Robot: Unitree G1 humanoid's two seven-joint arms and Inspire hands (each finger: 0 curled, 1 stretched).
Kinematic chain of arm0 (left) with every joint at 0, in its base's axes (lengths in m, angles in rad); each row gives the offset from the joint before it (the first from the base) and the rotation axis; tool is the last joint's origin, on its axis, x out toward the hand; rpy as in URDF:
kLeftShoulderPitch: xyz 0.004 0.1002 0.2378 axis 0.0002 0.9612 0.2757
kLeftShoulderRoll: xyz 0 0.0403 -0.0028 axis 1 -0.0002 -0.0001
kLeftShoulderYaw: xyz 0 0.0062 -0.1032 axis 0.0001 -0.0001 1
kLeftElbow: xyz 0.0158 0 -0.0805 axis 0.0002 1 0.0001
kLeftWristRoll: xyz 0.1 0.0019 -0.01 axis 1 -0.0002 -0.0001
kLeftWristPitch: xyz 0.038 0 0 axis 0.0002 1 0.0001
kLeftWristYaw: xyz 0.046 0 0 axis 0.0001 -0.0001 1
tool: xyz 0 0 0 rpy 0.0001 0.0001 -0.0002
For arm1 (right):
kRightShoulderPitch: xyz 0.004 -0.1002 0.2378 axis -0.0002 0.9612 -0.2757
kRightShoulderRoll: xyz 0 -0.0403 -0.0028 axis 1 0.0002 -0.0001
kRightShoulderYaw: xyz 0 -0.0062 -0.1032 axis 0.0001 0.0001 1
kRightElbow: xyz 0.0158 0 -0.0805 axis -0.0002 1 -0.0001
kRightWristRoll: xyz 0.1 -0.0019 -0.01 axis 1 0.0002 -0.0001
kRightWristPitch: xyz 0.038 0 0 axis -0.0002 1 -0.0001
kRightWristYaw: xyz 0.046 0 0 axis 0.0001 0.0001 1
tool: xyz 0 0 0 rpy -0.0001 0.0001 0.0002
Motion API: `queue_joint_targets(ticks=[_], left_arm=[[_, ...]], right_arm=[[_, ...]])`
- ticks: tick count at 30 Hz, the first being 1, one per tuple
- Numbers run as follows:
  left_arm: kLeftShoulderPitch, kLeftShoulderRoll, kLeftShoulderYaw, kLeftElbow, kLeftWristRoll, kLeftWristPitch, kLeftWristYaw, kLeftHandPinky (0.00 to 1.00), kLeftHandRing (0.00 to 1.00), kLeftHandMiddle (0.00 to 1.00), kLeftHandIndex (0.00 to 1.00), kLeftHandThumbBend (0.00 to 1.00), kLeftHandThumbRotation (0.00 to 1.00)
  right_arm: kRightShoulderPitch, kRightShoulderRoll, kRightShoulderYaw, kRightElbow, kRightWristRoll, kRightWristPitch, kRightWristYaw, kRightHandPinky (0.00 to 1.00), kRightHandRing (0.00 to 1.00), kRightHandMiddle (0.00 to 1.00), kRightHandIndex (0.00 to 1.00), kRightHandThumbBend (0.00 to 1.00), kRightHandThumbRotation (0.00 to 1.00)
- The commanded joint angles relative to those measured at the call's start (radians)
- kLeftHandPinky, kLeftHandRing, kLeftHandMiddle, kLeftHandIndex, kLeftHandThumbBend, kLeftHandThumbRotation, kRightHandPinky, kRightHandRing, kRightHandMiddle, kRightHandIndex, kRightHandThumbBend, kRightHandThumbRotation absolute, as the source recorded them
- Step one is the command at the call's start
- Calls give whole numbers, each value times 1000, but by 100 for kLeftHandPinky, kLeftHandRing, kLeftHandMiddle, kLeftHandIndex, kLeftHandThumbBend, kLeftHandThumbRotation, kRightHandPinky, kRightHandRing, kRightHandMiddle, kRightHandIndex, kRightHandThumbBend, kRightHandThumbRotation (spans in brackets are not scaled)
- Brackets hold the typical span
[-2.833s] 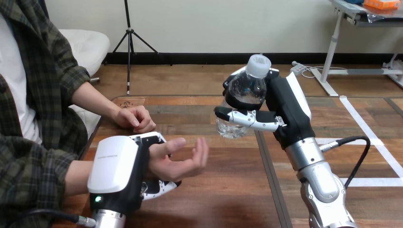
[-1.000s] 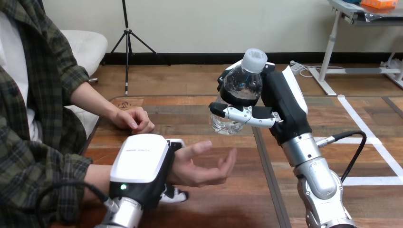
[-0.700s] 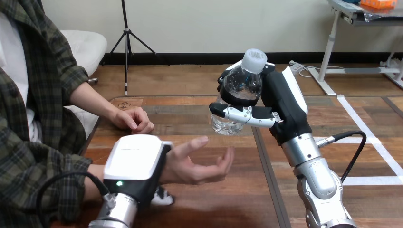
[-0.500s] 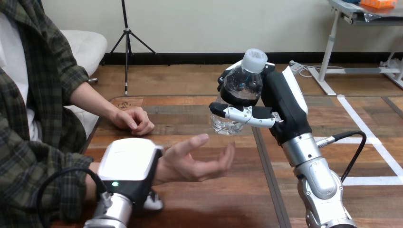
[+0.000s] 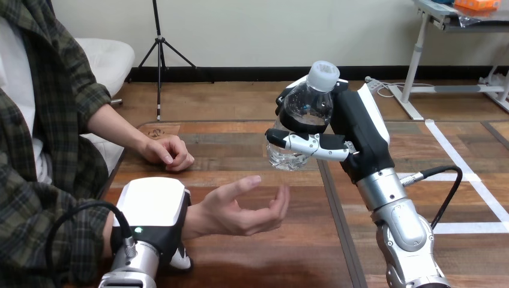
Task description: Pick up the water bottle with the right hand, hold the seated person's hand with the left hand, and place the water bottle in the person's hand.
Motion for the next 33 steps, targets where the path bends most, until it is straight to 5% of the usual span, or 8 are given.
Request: queue_joint_targets(ticks=[1, 16, 33], left_arm=[[-25, 13, 13, 5, 21, 30, -9, 41, 47, 52, 57, 94, 0], [-27, 11, 23, 25, -3, 43, 6, 33, 39, 45, 50, 90, 0], [4, 3, 37, 79, -162, -61, 318, 29, 34, 40, 45, 91, 0]], right_arm=[[-66, 0, -13, -63, 27, -6, 4, 40, 44, 47, 46, 68, 0], [-65, 0, -17, -60, 33, -8, 11, 40, 44, 47, 47, 67, 0], [-65, -1, -20, -57, 37, -1, 13, 40, 44, 47, 47, 67, 0]])
